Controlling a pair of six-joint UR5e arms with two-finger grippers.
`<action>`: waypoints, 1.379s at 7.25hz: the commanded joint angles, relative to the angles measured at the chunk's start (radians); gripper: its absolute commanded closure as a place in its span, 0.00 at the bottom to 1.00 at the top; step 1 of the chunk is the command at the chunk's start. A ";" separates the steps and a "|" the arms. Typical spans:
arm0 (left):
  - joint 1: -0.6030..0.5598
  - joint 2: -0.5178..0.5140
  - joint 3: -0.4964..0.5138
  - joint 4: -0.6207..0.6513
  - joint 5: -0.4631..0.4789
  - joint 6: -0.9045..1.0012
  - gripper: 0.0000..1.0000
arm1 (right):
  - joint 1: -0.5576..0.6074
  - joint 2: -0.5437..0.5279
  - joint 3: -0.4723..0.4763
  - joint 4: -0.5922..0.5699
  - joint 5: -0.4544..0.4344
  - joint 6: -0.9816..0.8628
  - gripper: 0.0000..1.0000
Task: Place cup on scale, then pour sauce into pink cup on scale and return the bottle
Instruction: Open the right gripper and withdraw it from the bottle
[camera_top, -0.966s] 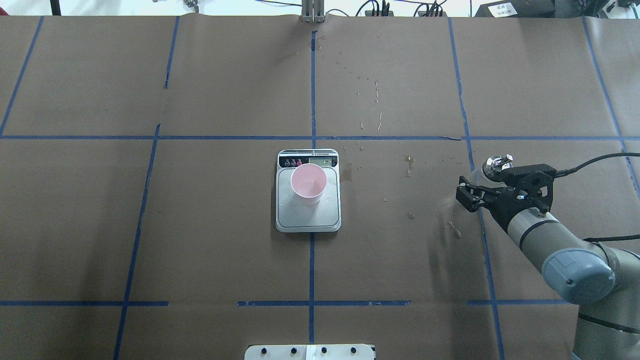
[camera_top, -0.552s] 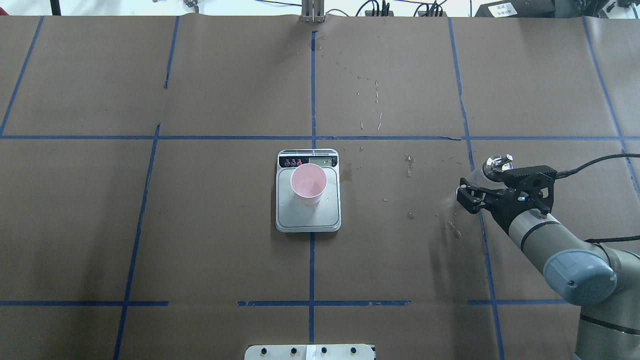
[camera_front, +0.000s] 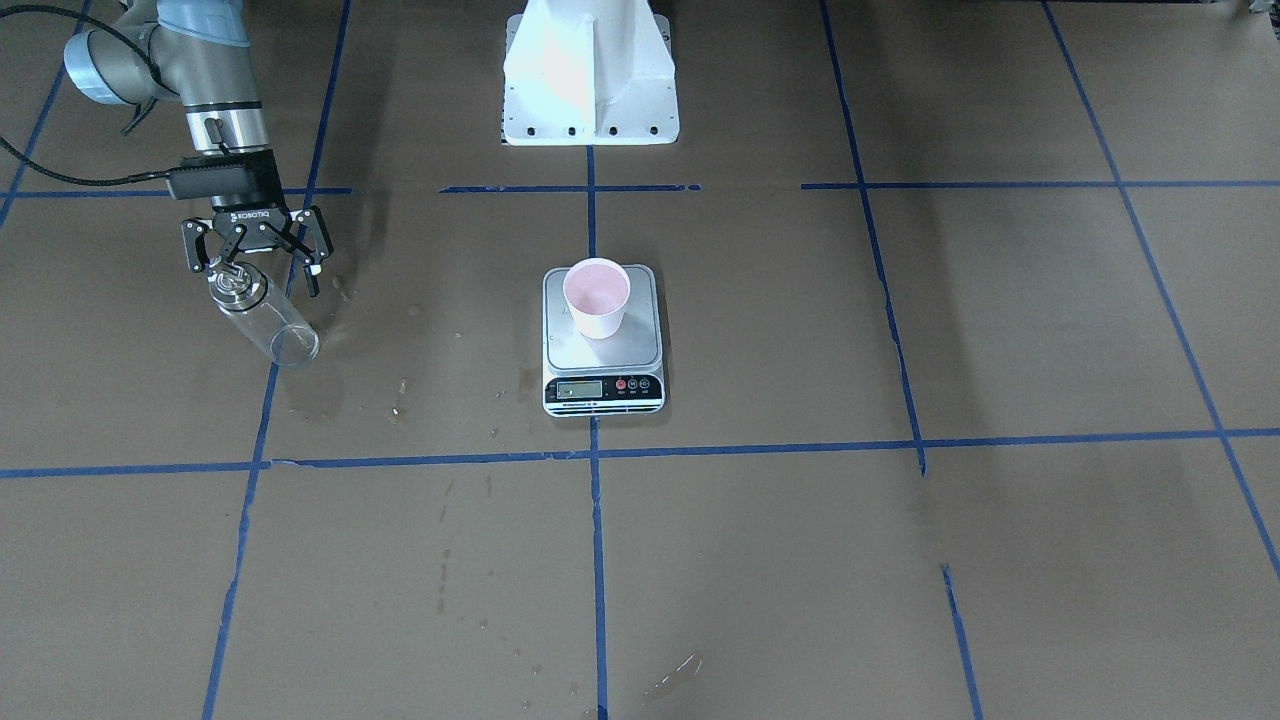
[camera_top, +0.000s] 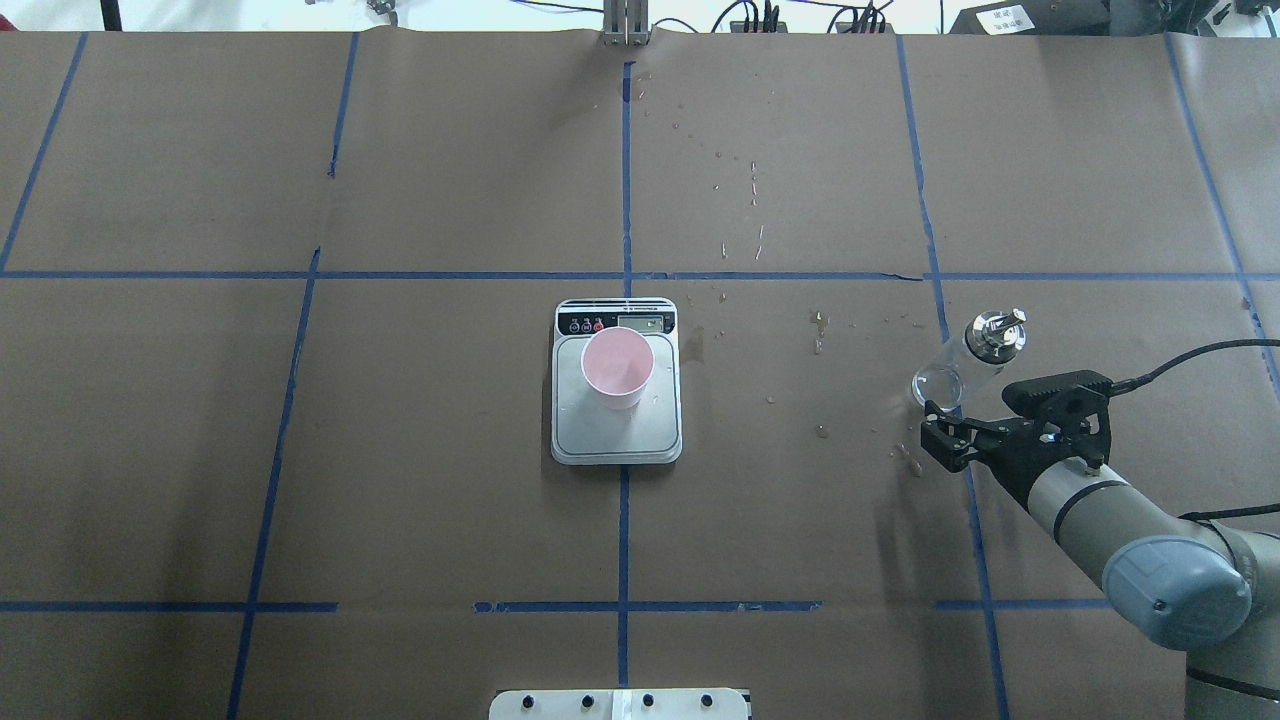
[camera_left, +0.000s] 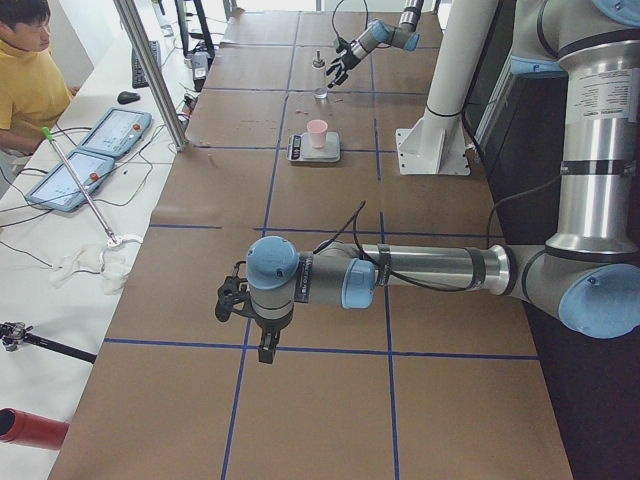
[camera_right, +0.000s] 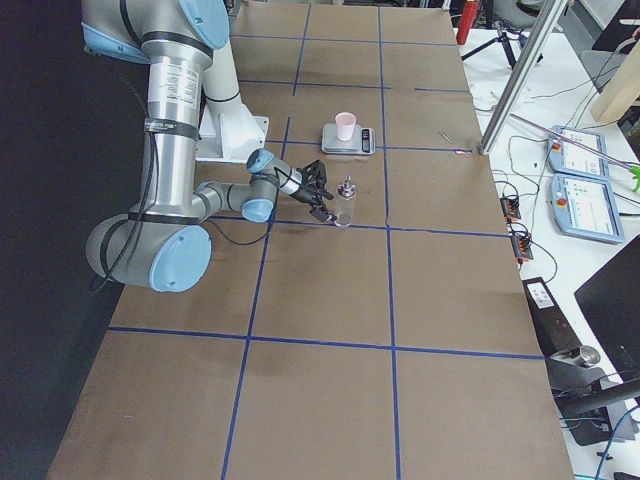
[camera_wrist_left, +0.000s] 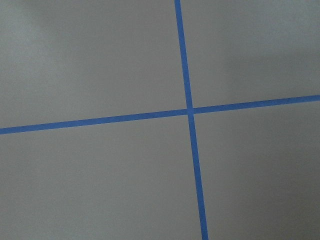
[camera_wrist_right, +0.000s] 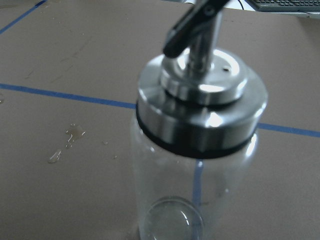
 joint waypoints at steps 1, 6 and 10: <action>0.002 0.000 0.000 0.000 0.000 0.000 0.00 | -0.009 -0.125 0.109 0.002 0.075 -0.003 0.00; 0.006 0.000 0.000 0.000 -0.002 0.000 0.00 | 0.330 -0.175 0.069 0.002 0.434 -0.320 0.00; 0.014 0.000 -0.002 0.000 -0.002 0.003 0.00 | 0.934 -0.113 -0.019 -0.178 1.044 -0.629 0.00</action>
